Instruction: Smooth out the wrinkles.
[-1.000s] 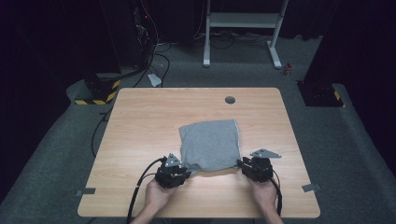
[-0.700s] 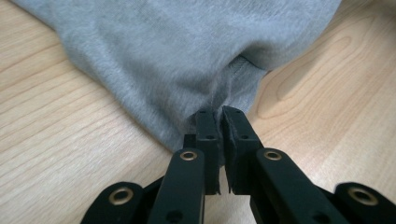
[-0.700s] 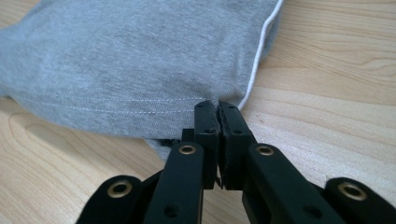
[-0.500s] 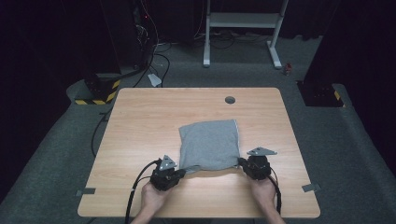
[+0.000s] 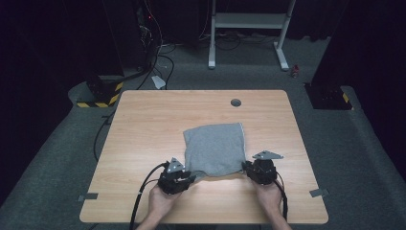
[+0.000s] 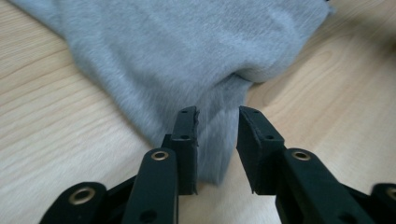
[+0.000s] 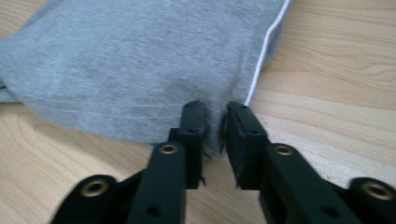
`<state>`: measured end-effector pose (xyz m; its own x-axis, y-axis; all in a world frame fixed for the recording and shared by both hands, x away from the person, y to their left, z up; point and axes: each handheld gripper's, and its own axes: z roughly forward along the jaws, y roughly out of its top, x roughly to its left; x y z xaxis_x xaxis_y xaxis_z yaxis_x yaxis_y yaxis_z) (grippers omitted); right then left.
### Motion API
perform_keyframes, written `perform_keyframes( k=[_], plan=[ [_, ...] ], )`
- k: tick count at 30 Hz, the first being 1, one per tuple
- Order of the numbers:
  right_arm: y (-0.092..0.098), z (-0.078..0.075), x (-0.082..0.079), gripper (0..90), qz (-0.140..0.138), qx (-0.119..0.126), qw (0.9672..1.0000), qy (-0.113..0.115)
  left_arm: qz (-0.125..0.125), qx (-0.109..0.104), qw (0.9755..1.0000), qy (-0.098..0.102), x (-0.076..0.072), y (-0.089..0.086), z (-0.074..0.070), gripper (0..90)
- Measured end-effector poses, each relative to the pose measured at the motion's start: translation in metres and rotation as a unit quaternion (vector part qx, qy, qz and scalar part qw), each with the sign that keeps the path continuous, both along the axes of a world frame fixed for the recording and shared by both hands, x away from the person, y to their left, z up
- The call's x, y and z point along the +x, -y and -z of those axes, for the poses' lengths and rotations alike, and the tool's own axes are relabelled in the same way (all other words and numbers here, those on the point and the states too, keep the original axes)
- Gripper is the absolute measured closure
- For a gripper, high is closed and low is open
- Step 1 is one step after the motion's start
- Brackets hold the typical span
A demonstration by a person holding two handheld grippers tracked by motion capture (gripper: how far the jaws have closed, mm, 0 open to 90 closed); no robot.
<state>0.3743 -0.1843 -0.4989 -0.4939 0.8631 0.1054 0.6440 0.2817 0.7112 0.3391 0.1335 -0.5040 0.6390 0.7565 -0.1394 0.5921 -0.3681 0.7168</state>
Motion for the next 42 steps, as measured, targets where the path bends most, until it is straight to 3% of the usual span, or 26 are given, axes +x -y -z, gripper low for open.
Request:
perform_keyframes(
  k=[3, 5, 10, 14, 19, 25, 28, 30, 33, 35, 36, 38, 39, 40, 42],
  plan=[
    [0.001, 0.002, 0.005, 67.8, 0.011, 0.004, 0.9999, -0.012, 0.006, 0.032, 0.9994, -0.006, 0.008, 0.008, 0.008, 81.9],
    [0.002, 0.004, 0.006, 68.3, 0.009, 0.005, 0.9998, -0.016, 0.007, 0.034, 0.9994, -0.003, 0.007, 0.008, 0.007, 88.3],
    [0.0, 0.007, 0.007, 83.8, 0.002, 0.001, 0.9998, -0.021, 0.009, 0.022, 0.9997, 0.005, -0.004, -0.001, 0.002, 89.0],
    [0.0, 0.006, 0.005, 85.4, -0.002, -0.005, 0.9998, -0.019, -0.001, 0.004, 0.9999, 0.012, -0.015, -0.015, 0.0, 89.0],
    [0.001, 0.004, 0.003, 84.7, -0.005, -0.006, 0.9999, -0.015, -0.008, 0.003, 0.9999, 0.008, -0.022, -0.028, 0.003, 88.7],
    [0.004, 0.001, -0.002, 81.0, -0.004, 0.007, 0.9999, -0.007, -0.01, -0.014, 0.9998, 0.003, -0.023, -0.033, 0.003, 80.5],
    [0.004, -0.004, -0.006, 86.8, -0.009, 0.018, 0.9998, 0.0, -0.001, -0.028, 0.9996, 0.009, -0.018, -0.028, -0.003, 74.1],
    [0.003, -0.008, -0.01, 87.3, -0.017, 0.018, 0.9997, 0.006, 0.006, -0.026, 0.9996, 0.011, -0.013, -0.02, -0.006, 65.4],
    [0.002, -0.012, -0.012, 85.4, -0.018, 0.019, 0.9996, 0.014, 0.024, 0.001, 0.9996, 0.016, -0.005, -0.004, -0.006, 64.8],
    [0.001, -0.01, -0.011, 77.7, -0.012, 0.021, 0.9996, 0.017, 0.035, 0.014, 0.9992, 0.011, -0.003, 0.002, -0.002, 67.6],
    [-0.002, -0.009, -0.009, 71.9, -0.01, 0.026, 0.9994, 0.021, 0.036, 0.018, 0.9992, 0.006, -0.002, 0.004, 0.001, 75.7],
    [-0.005, -0.008, -0.008, 71.2, -0.01, 0.027, 0.9993, 0.022, 0.038, 0.019, 0.9991, -0.002, -0.002, 0.003, 0.005, 79.9],
    [-0.008, -0.007, -0.006, 73.0, -0.013, 0.02, 0.9994, 0.023, 0.039, 0.018, 0.9991, -0.007, -0.003, 0.001, 0.007, 83.8],
    [-0.013, -0.002, -0.003, 84.9, -0.02, 0.003, 0.9997, 0.01, 0.04, 0.018, 0.999, -0.009, -0.004, -0.002, 0.008, 86.8],
    [-0.014, 0.002, 0.0, 87.1, -0.025, -0.003, 0.9997, 0.003, 0.04, 0.017, 0.999, -0.011, -0.006, -0.008, 0.007, 87.0]
  ],
)
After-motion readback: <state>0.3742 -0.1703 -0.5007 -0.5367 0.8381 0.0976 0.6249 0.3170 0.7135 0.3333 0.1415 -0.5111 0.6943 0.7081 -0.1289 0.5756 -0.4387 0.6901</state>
